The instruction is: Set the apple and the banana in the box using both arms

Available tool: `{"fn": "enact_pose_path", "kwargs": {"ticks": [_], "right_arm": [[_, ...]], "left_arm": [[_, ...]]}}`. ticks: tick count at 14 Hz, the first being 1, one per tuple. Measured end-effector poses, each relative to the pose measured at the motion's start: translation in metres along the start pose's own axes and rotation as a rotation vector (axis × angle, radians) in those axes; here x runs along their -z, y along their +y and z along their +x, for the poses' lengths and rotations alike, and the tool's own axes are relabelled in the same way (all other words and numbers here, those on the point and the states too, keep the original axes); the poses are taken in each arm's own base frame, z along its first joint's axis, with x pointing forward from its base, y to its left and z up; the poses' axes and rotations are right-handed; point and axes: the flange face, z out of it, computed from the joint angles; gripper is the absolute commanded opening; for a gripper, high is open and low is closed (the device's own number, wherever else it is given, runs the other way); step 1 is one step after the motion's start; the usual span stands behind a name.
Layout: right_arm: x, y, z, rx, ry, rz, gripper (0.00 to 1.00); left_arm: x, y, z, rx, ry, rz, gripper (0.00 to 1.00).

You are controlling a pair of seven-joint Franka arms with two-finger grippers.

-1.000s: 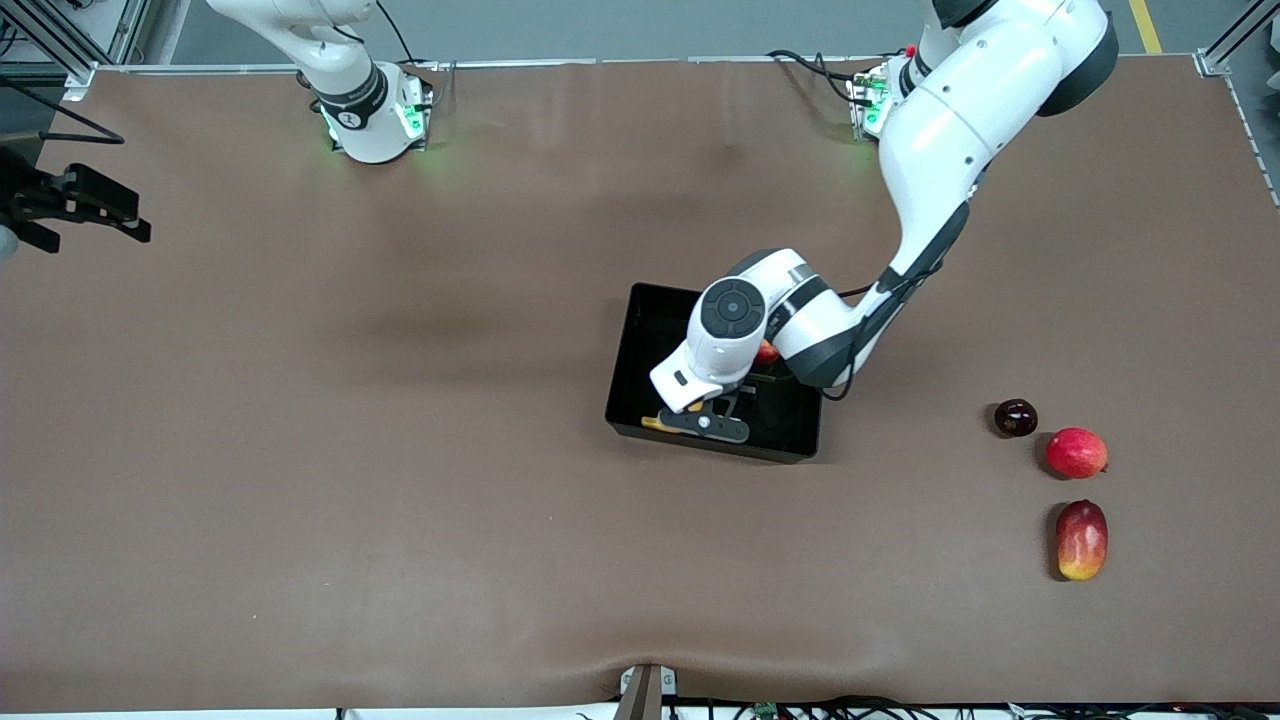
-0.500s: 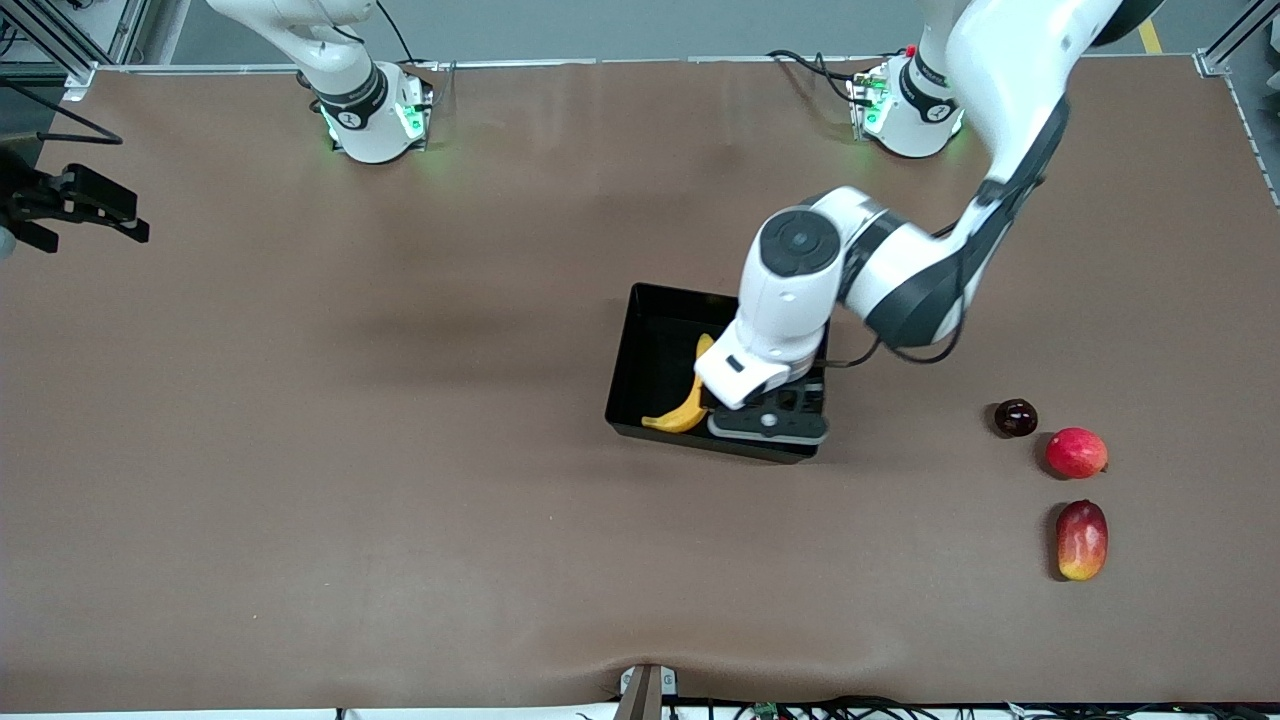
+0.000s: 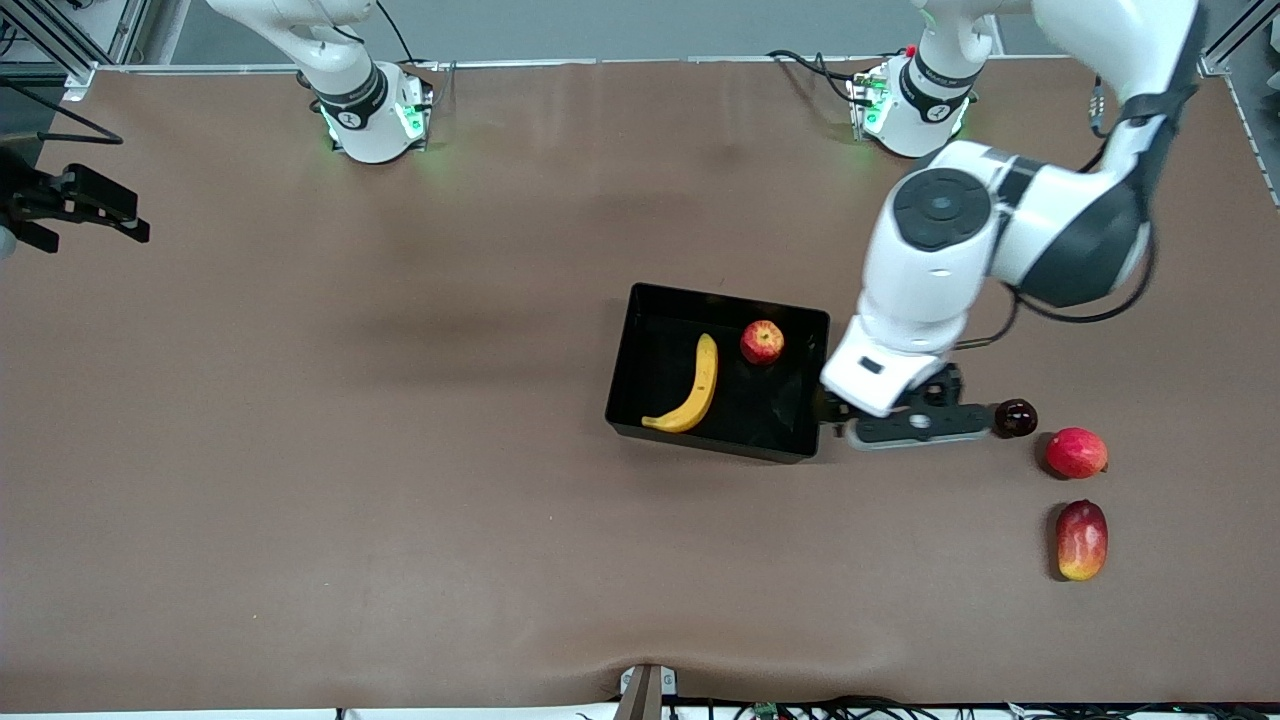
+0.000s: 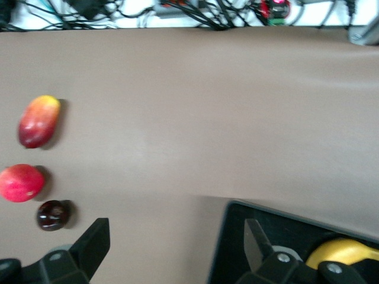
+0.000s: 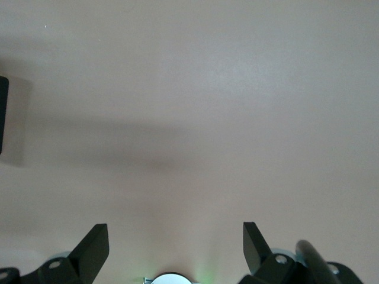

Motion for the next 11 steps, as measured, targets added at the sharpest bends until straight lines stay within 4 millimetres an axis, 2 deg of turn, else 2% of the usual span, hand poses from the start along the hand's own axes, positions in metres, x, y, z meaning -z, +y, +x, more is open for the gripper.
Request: {"fn": "enact_pose_path", "kwargs": {"ticks": [6,9,11], "right_arm": [[0.0,-0.002,0.0,0.005,0.0,0.0,1.0],[0.0,-0.004,0.001,0.007,0.0,-0.001,1.0],[0.0,-0.004,0.001,0.007,0.0,-0.001,1.0]], "left_arm": [[0.033,-0.051,0.012,-0.026,-0.013,-0.007,1.0],[0.041,-0.095,0.024,0.038,-0.044,-0.056,1.0],[0.045,-0.117,0.028,0.034,-0.07,-0.086,1.0]]}}
